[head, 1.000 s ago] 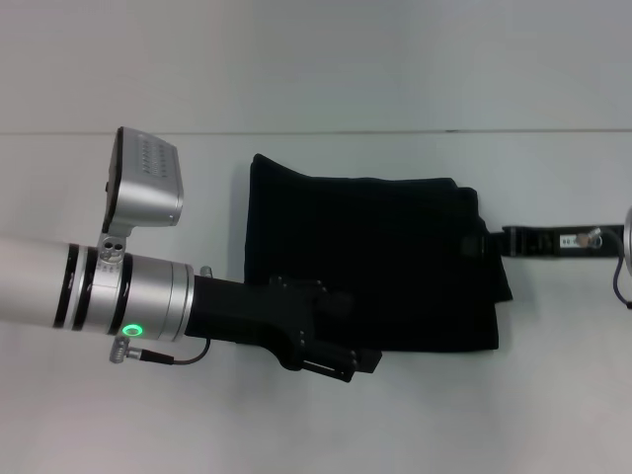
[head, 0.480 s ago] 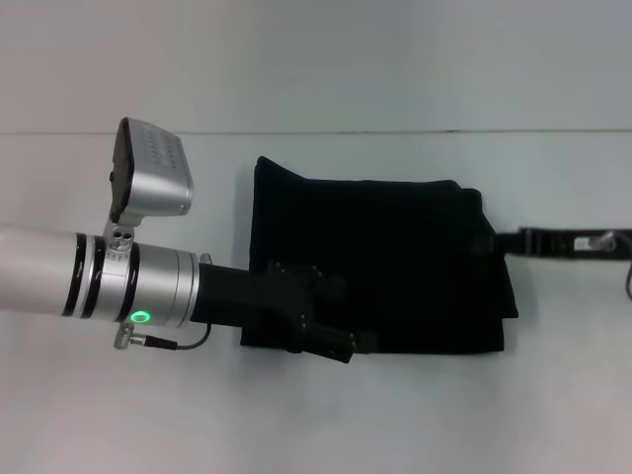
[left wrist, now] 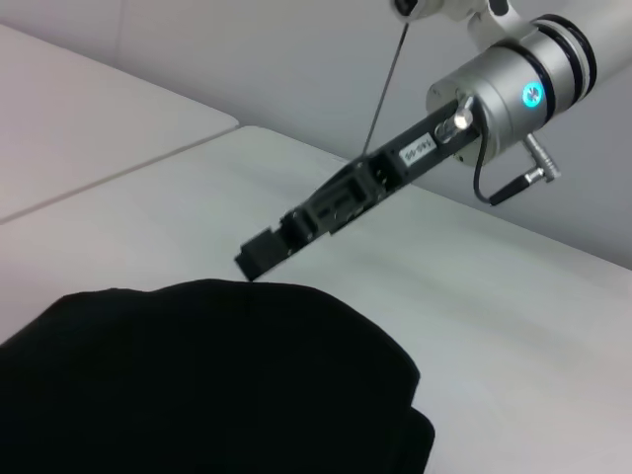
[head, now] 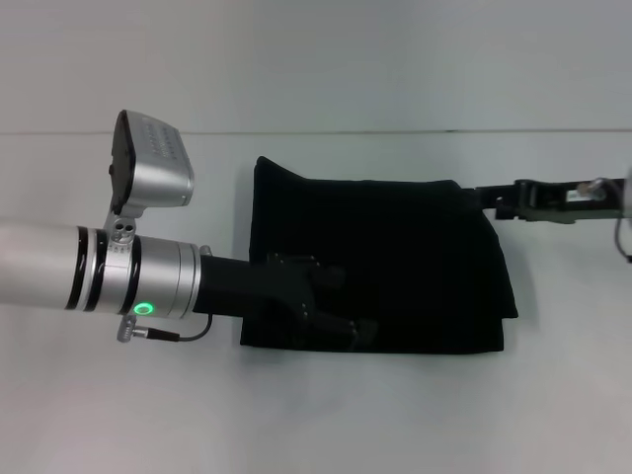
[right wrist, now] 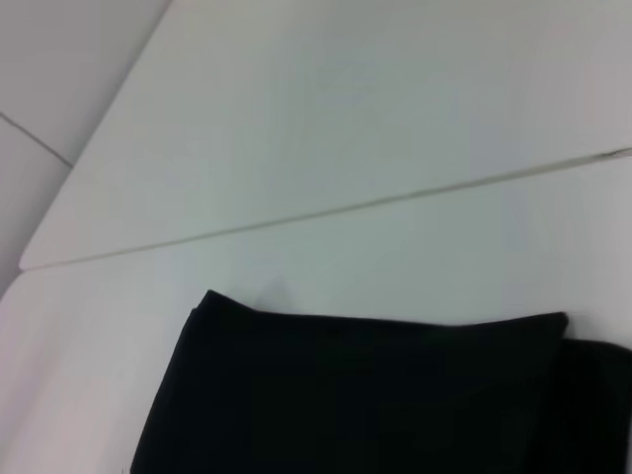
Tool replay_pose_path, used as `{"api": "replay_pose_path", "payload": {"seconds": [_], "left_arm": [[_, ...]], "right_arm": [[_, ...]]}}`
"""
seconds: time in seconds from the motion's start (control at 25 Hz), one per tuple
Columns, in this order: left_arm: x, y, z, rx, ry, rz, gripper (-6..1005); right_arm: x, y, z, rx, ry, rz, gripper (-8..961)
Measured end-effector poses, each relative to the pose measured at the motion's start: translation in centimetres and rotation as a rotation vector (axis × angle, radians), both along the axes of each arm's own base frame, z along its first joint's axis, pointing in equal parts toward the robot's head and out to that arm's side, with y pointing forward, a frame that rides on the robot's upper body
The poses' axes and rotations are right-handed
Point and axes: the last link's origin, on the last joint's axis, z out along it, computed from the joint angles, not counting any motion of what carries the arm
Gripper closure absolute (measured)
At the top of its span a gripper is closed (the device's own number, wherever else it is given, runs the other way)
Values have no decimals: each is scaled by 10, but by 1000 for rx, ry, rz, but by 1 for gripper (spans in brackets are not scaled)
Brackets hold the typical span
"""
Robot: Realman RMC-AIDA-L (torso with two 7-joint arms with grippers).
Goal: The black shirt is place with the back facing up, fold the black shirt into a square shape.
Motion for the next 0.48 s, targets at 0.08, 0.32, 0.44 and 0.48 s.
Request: {"api": "replay_pose_path", "payload": {"seconds": [0.08, 0.32, 0.44, 0.48], "left_arm": [[0, 1, 0, 4, -1, 6, 65], [-1, 2, 2, 7, -1, 13, 65], [-1, 2, 3, 8, 0, 16, 65], [-2, 2, 3, 10, 0, 17, 65]], "right_arm": [[-5, 2, -10, -17, -11, 0, 312], [-18, 4, -30, -43, -30, 18, 211], [-24, 5, -35, -47, -25, 28, 202], [-26, 5, -37, -49, -24, 31, 201]]}}
